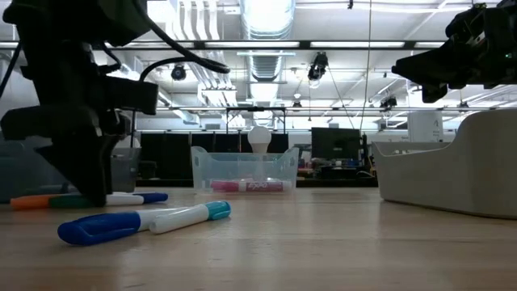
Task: Pick & Place Markers
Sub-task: Put the top dark blue mini marker into the transparent black bin
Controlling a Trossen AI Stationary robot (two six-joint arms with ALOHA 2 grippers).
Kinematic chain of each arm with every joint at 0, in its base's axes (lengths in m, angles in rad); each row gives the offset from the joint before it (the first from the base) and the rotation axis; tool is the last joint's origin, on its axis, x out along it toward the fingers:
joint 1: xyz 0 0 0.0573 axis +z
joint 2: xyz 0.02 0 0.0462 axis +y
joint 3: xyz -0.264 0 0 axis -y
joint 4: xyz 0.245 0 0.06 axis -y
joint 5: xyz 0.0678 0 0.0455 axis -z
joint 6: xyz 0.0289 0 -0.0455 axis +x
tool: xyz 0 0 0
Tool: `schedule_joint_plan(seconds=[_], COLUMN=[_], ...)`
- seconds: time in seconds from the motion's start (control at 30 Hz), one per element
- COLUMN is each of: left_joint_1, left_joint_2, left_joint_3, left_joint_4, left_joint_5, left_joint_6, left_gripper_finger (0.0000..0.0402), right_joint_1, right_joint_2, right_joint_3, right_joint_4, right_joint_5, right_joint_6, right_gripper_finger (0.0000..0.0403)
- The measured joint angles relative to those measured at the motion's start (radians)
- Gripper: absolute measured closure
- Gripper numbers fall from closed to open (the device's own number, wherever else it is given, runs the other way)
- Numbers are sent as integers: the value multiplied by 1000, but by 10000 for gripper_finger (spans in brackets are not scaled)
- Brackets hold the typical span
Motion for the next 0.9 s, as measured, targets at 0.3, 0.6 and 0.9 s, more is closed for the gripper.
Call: schedule_joint_plan(seconds=[0.3, 0.6, 0.9], left_joint_1=[-1, -2, -11], left_joint_2=[0, -6, -5], left_joint_3=[0, 1, 1], left_joint_4=[100, 153, 160], left_joint_5=[115, 154, 194], left_joint_6=[47, 77, 56], left_gripper_finger=[277, 324, 369], right_joint_1=[0, 0, 0], right_joint_2=[0, 0, 0], right_joint_3=[0, 0, 0], right_joint_4=[0, 0, 0], right_joint_5=[0, 0, 0], right_joint_6=[1, 1, 0], right_gripper_finger=[335, 335, 335])
